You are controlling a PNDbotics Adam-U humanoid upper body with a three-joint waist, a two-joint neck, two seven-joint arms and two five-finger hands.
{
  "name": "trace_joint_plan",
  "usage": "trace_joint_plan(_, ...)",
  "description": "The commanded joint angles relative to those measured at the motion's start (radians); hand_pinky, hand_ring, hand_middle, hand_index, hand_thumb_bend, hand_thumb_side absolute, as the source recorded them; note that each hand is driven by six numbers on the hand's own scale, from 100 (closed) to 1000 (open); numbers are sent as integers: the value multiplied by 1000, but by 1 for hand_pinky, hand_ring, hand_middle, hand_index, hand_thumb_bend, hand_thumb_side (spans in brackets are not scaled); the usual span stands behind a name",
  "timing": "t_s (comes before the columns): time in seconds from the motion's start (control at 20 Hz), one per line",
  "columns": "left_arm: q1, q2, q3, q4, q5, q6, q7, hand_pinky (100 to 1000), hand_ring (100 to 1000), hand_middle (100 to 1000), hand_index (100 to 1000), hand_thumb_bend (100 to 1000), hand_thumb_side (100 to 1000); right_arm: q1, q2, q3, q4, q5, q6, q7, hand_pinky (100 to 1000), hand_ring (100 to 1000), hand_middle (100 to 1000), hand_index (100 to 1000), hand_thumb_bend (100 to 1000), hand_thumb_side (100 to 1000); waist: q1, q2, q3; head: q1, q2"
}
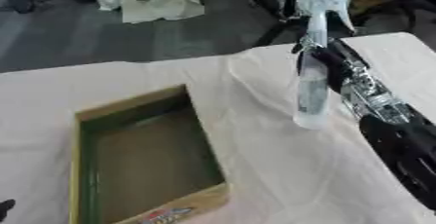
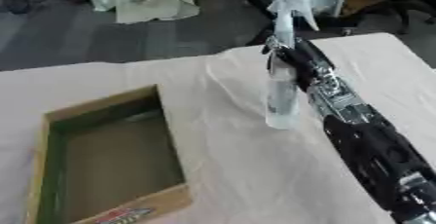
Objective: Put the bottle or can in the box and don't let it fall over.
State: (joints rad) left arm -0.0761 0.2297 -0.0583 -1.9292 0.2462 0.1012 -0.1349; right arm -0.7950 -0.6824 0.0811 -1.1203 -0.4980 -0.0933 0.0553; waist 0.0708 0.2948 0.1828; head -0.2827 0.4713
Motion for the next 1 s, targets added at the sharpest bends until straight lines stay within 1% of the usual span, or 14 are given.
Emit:
trace_joint_plan(0.05,-6,11,5,-14,1,-1,-2,1000,866,1000,770,108,949,-13,-25,-10,-26,-14,0,-28,217,265,391,336,100,435,-5,-15,1,4,-10)
trace_joint_plan(0.2,-5,12,6,-14,1,-1,-1,1000,865,1000,769,108,949,-10,-29,-10,-36,-11,-3,-54,196,218,332,273,100,419,-5,-16,0,4,-9)
trace_joint_plan(0.25,-5,12,6,-14,1,-1,-1,1000,865,1000,769,108,948,-9,-30,-10,-39,-9,-3,-64,194,215,328,269,100,419,-5,-17,-1,4,-8)
trace_joint_plan(0.3,-4,13,6,-14,1,-1,-1,1000,864,1000,768,108,948,-9,-31,-11,-41,-7,-3,-73,185,200,301,243,100,416,-5,-17,-1,4,-8)
trace_joint_plan(0.45,-3,14,7,-14,2,-2,-1,1000,864,1000,767,108,948,-6,-35,-11,-55,-3,-8,-92,181,189,264,213,100,417,-5,-19,-3,5,-9)
trace_joint_plan(0.6,-3,15,6,-14,3,-2,-2,1000,863,1000,765,108,947,-5,-41,-11,-73,1,-19,-102,170,176,247,198,100,430,-6,-21,-3,4,-8)
trace_joint_plan(0.75,-1,18,7,-13,4,-2,-1,1000,862,1000,765,108,946,-4,-51,-14,-101,7,-46,-106,169,176,248,198,100,454,-7,-25,-5,3,-4)
trace_joint_plan(0.8,-1,19,8,-13,4,-3,-1,1000,862,1000,765,110,949,-3,-55,-14,-109,10,-55,-107,169,177,250,198,100,508,-8,-26,-6,3,-3)
trace_joint_plan(0.85,0,19,8,-14,4,-3,-1,1000,862,1000,765,107,943,-3,-60,-15,-118,14,-64,-109,169,177,250,199,100,470,-9,-29,-6,2,-1)
trace_joint_plan(1.0,2,23,10,-13,6,-3,0,1000,860,1000,765,108,941,-10,-82,-20,-151,14,-83,-121,173,179,251,200,100,470,-15,-38,-5,-4,2)
